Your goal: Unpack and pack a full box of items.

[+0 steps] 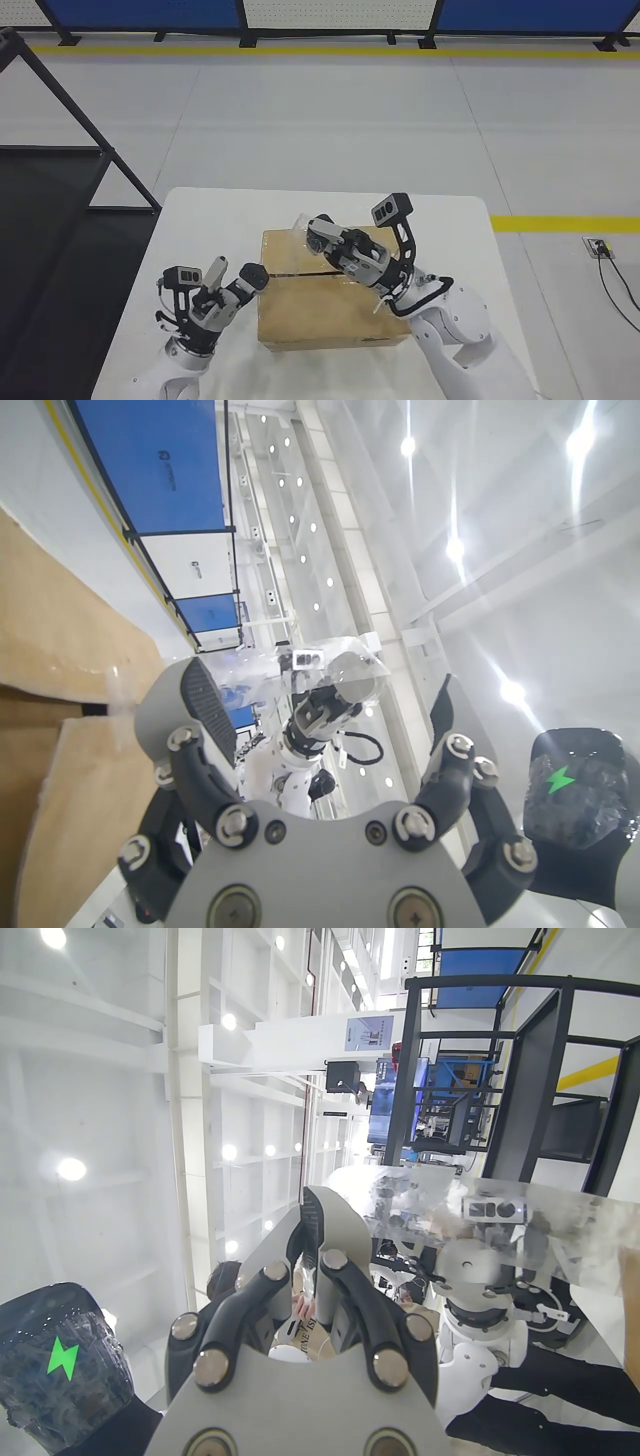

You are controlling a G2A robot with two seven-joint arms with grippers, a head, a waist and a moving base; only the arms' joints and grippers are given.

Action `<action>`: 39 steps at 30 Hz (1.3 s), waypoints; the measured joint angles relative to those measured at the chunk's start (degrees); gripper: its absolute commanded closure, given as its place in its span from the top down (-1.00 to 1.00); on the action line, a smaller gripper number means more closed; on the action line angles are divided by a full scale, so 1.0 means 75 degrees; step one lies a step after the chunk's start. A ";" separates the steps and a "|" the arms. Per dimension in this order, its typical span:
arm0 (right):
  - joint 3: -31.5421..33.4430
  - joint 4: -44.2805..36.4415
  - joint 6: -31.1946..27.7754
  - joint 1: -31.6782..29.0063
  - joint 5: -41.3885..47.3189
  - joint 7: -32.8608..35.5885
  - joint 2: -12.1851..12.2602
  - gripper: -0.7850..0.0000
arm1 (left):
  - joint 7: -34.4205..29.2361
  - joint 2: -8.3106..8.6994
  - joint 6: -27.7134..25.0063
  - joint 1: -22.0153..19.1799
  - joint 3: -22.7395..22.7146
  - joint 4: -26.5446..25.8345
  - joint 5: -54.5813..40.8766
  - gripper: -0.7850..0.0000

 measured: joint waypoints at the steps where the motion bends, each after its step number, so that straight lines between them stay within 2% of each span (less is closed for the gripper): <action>1: 0.0019 -0.0004 0.0013 -0.0017 -0.0002 0.0011 0.0002 -1.00 | 0.0037 -0.0008 0.0029 -0.0054 0.0060 0.0077 0.0058 1.00; 11: 0.0381 -0.0330 0.0121 -0.0425 -0.0115 -0.0008 0.0064 -1.00 | 0.0312 -0.0082 0.0075 -0.0521 0.0397 0.0641 0.0159 1.00; 27: 0.0814 -0.0772 0.0274 -0.1090 -0.0272 -0.0153 0.0150 -1.00 | 0.0351 -0.0156 0.0172 -0.0853 0.0653 0.1041 0.0151 1.00; 39: 0.1233 -0.0641 0.1655 -0.0913 -0.0800 0.0368 0.0308 -1.00 | 0.0267 -0.0160 0.0358 -0.0892 0.0568 0.1233 0.0207 1.00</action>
